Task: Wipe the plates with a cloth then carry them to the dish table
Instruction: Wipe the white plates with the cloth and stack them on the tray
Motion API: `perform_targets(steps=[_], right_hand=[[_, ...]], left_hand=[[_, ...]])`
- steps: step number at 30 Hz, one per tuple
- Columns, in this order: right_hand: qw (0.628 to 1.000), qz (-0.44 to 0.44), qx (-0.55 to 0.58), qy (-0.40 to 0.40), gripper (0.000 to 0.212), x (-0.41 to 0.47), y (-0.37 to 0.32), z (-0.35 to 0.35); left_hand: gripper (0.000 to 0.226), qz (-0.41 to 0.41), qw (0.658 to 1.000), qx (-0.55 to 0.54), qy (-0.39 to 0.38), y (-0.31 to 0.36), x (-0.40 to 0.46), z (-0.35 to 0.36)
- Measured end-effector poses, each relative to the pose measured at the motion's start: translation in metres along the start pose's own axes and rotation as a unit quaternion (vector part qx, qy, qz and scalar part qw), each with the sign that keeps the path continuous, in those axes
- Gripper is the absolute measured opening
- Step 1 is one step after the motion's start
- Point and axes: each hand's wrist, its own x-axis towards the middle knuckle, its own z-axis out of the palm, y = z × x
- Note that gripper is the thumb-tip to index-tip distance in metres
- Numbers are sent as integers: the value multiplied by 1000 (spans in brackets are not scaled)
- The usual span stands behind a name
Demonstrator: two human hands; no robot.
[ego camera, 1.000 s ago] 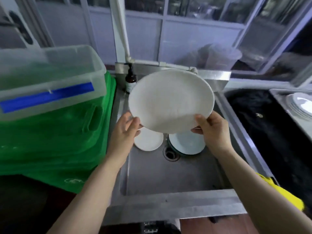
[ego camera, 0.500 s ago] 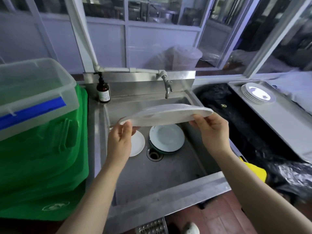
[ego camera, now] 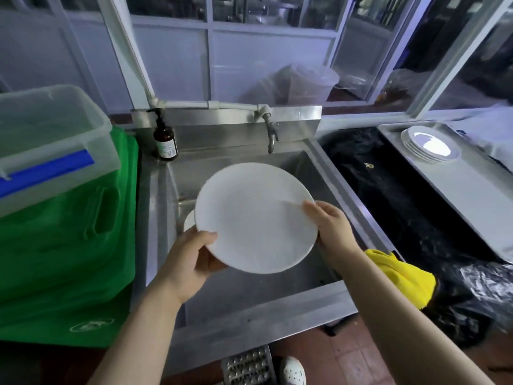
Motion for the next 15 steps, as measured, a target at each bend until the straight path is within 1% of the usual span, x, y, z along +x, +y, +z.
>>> perform_targets(steps=[3, 5, 6, 7, 8, 9, 10, 11, 13, 15], right_hand=[[998, 45, 33, -16, 27, 2, 10, -16], [998, 55, 23, -17, 29, 6, 21, -34], [998, 55, 18, -13, 26, 9, 29, -45], [998, 55, 2, -7, 22, 13, 38, -58], [998, 52, -41, 2, 19, 17, 49, -74], [993, 42, -114, 9, 19, 22, 60, -91], [977, 29, -209, 7, 20, 26, 73, -111], [951, 15, -310, 1, 23, 29, 86, -131], [871, -13, -491, -10, 37, 33, 112, -172], [786, -19, -618, -14, 54, 37, 134, -209]], left_hand=[[45, -13, 1000, 18, -2, -15, -1, 9], [43, -6, 1000, 22, 12, -25, 1, 18], [42, -5, 1000, 21, 22, -30, 2, 24], [41, -4, 999, 21, 37, -35, 4, 29], [41, -7, 998, 18, 57, -40, 7, 36], [41, -11, 997, 12, 79, -46, 10, 41], [39, -17, 995, 3, 98, -52, 13, 47], [38, -22, 993, -8, 114, -59, 16, 53], [39, -29, 990, -30, 138, -70, 24, 67], [39, -35, 986, -41, 157, -79, 32, 82]])
